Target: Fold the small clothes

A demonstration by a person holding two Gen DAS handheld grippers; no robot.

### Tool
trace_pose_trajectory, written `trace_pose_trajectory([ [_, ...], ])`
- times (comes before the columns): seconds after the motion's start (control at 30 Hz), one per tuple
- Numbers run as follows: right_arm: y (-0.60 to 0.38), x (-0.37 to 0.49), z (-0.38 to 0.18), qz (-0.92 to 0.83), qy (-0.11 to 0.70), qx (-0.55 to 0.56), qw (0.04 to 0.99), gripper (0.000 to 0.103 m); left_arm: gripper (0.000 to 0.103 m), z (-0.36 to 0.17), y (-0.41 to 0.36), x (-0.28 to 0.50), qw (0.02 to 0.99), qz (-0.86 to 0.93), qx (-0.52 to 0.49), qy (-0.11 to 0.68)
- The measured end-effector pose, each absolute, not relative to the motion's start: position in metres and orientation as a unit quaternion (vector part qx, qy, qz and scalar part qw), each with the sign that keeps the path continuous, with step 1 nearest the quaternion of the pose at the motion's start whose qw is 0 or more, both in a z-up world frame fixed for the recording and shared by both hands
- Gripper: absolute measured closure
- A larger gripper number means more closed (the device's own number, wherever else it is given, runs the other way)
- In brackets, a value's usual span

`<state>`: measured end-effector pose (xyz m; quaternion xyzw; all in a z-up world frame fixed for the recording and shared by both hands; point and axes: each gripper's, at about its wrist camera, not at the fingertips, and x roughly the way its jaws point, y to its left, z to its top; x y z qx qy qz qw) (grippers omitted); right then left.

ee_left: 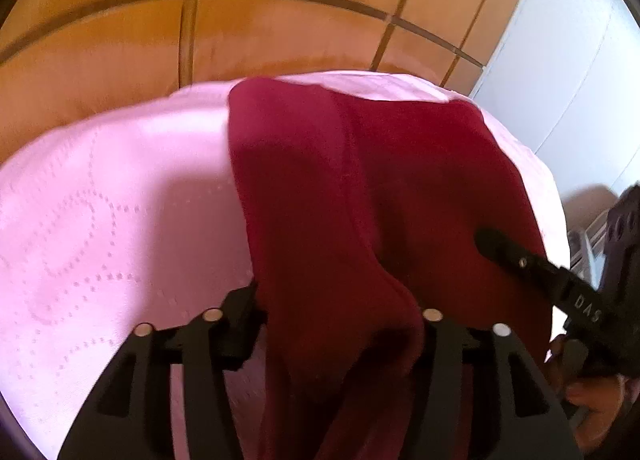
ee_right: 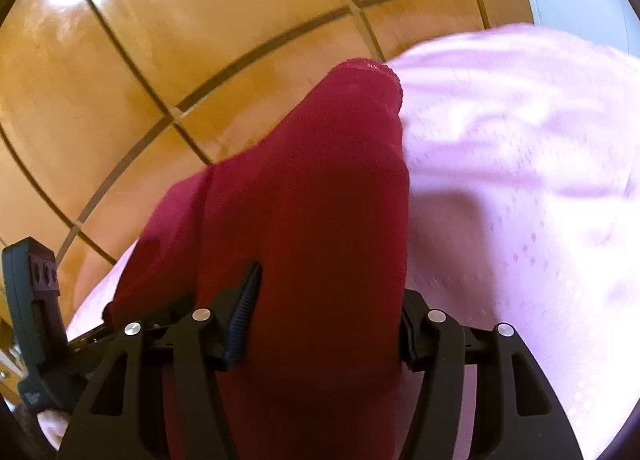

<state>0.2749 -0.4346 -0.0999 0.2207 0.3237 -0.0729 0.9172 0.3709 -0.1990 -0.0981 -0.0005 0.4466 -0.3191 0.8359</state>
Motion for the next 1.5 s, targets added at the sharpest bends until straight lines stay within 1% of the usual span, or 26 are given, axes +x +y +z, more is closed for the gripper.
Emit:
trace_pose_trajectory([
  [0.03, -0.436, 0.275, -0.103, -0.074, 0.323, 0.22, 0.918, 0.043, 0.044, -0.1, -0.197, 0.372, 0.834, -0.322, -0.005, 0.448],
  [0.17, -0.432, 0.275, -0.107, -0.076, 0.317, 0.208, 0.922, 0.04, 0.042, -0.098, -0.194, 0.37, 0.837, -0.324, 0.0, 0.441],
  [0.23, -0.433, 0.275, -0.107, -0.08, 0.316, 0.208, 0.922, 0.034, 0.04, -0.096, -0.198, 0.372, 0.84, -0.316, -0.004, 0.44],
  [0.27, -0.434, 0.274, -0.107, -0.085, 0.317, 0.211, 0.921, 0.033, 0.04, -0.094, -0.196, 0.369, 0.843, -0.311, -0.007, 0.439],
  [0.33, -0.435, 0.271, -0.104, -0.089, 0.319, 0.216, 0.919, 0.024, 0.038, -0.088, -0.192, 0.36, 0.851, -0.302, -0.014, 0.43],
  [0.47, -0.44, 0.256, -0.094, -0.091, 0.311, 0.232, 0.917, 0.023, 0.036, -0.084, -0.181, 0.34, 0.864, -0.287, -0.017, 0.414],
  [0.53, -0.443, 0.248, -0.085, -0.098, 0.294, 0.233, 0.922, 0.019, 0.036, -0.086, -0.175, 0.333, 0.868, -0.277, -0.018, 0.412],
  [0.7, -0.452, 0.26, -0.079, -0.135, 0.31, 0.193, 0.921, 0.019, 0.029, -0.086, -0.165, 0.334, 0.88, -0.252, -0.026, 0.403],
  [0.83, -0.448, 0.282, -0.093, -0.151, 0.348, 0.14, 0.915, 0.018, 0.028, -0.096, -0.179, 0.345, 0.877, -0.236, 0.024, 0.418],
  [0.87, -0.451, 0.286, -0.098, -0.152, 0.35, 0.15, 0.912, 0.016, 0.027, -0.1, -0.182, 0.35, 0.874, -0.238, 0.032, 0.423],
  [0.9, -0.455, 0.287, -0.1, -0.153, 0.353, 0.162, 0.909, 0.013, 0.021, -0.101, -0.183, 0.351, 0.874, -0.237, 0.035, 0.422],
  [0.93, -0.461, 0.288, -0.104, -0.152, 0.355, 0.181, 0.905, 0.01, 0.018, -0.102, -0.182, 0.354, 0.875, -0.235, 0.036, 0.421],
  [1.0, -0.464, 0.285, -0.104, -0.145, 0.353, 0.191, 0.904, 0.01, 0.018, -0.101, -0.18, 0.354, 0.872, -0.24, 0.024, 0.425],
  [1.1, -0.464, 0.272, -0.099, -0.145, 0.34, 0.197, 0.908, 0.01, 0.018, -0.097, -0.17, 0.344, 0.872, -0.248, 0.003, 0.421],
  [1.17, -0.458, 0.259, -0.093, -0.151, 0.331, 0.209, 0.908, 0.01, 0.01, -0.095, -0.163, 0.334, 0.876, -0.237, -0.007, 0.42],
  [1.3, -0.441, 0.224, -0.08, -0.151, 0.315, 0.213, 0.913, 0.01, 0.002, -0.091, -0.147, 0.306, 0.879, -0.232, -0.023, 0.415],
  [1.5, -0.416, 0.186, -0.085, -0.147, 0.34, 0.195, 0.908, 0.01, 0.002, -0.086, -0.127, 0.258, 0.886, -0.218, -0.043, 0.408],
])
